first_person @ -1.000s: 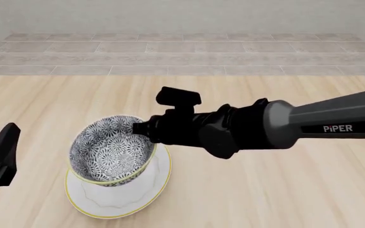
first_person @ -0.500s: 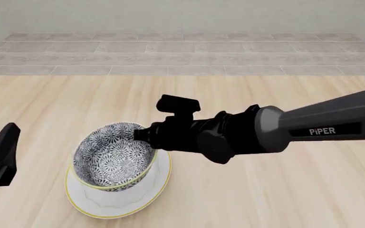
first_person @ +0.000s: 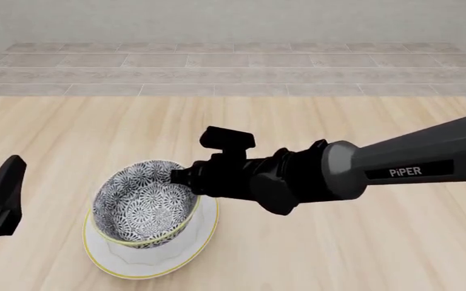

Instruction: Put the bowl on the plate.

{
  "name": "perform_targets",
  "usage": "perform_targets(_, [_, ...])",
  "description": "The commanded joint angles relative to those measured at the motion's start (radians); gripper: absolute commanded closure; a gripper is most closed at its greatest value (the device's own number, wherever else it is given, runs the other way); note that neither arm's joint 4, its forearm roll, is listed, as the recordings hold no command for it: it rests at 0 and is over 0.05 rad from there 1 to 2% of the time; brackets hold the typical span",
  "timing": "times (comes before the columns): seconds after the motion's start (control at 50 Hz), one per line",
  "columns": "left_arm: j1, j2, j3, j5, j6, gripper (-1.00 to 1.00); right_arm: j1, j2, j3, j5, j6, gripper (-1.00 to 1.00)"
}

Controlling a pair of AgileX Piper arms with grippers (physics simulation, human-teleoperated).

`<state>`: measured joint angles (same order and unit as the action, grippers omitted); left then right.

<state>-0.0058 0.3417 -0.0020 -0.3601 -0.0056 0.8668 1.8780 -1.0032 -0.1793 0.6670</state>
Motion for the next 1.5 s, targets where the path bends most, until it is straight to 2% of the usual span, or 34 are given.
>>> perform_targets(0.02, [0.0, 0.02, -0.001, -0.018, 0.002, -1.0, -0.003, 0.0, 0.001, -0.012, 0.012, 1.0])
perform_targets(0.66, [0.001, 0.031, -0.001, -0.027, 0.003, -1.0, 0.011, 0.017, 0.005, -0.015, 0.006, 1.0])
perform_targets(1.18, [-0.003, 0.04, 0.0, -0.035, 0.005, -1.0, -0.009, 0.021, 0.001, -0.012, 0.005, 1.0])
perform_targets(1.5, [-0.006, 0.053, 0.0, -0.045, 0.007, -1.0, -0.019, 0.014, -0.005, -0.008, -0.018, 1.0])
